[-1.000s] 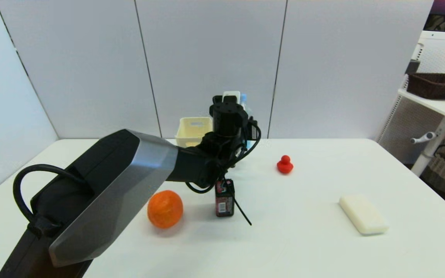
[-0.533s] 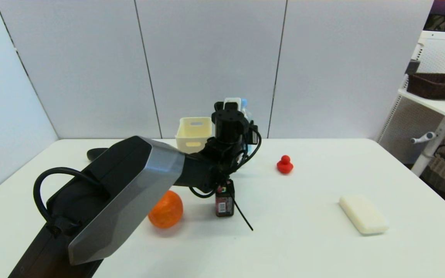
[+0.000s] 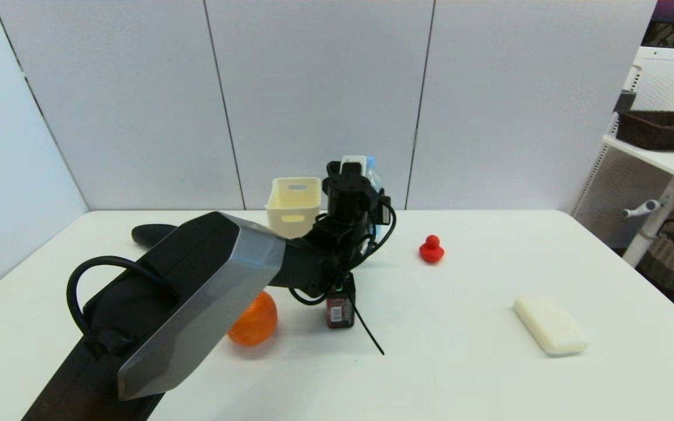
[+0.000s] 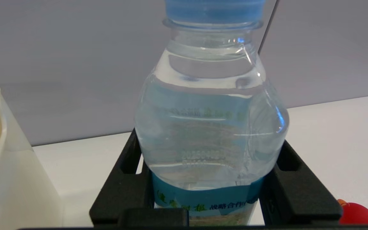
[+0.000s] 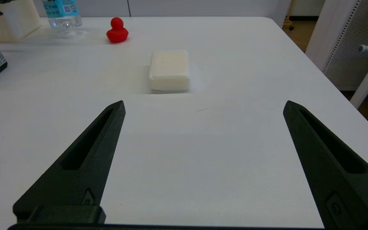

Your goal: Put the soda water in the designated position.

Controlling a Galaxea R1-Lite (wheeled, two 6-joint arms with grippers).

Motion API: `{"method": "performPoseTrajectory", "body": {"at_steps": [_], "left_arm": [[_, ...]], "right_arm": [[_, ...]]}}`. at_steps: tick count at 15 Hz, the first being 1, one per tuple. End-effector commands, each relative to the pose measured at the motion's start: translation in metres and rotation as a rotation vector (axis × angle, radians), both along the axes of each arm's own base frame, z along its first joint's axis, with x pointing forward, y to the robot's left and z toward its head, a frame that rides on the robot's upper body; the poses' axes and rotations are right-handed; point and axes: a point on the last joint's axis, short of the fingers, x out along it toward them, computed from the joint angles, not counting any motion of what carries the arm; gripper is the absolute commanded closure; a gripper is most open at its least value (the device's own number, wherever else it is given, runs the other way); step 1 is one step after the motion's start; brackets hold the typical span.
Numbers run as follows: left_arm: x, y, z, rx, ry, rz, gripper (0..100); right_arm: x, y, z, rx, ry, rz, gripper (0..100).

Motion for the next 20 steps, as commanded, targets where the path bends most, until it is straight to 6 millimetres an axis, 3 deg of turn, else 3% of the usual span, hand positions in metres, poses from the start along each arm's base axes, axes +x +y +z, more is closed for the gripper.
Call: {"method": "performPoseTrajectory", "body": {"at_steps": [1, 2, 8, 10, 15, 18, 20], "left_arm": [[0.000, 0.000, 0.002, -0.008, -0.008, 0.003, 100], [0.000, 0.000, 0.002, -0.008, -0.008, 0.003, 0], [0.000, 0.000, 0.003, -0.010, -0.011, 0.001, 0], [-0.003, 0.003, 0.018, -0.025, -0.033, -0.002, 0], [-0.045, 0.040, 0.148, -0.105, -0.162, -0.001, 0], [-0.088, 0.083, 0.222, -0.119, -0.180, 0.012, 0], [-0.114, 0.125, 0.261, -0.115, -0.189, 0.055, 0]], "right_arm": [[0.000, 0.000, 0.000, -0.001, -0.003, 0.000, 0], [0.000, 0.000, 0.000, -0.001, -0.002, 0.000, 0], [0.000, 0.000, 0.000, -0.001, 0.000, 0.000, 0], [0.000, 0.000, 0.000, -0.001, 0.002, 0.000, 0], [0.000, 0.000, 0.000, -0.001, -0.002, 0.000, 0], [0.000, 0.000, 0.000, -0.001, -0.002, 0.002, 0], [0.000, 0.000, 0.000, -0.001, -0.003, 0.000, 0]]}}
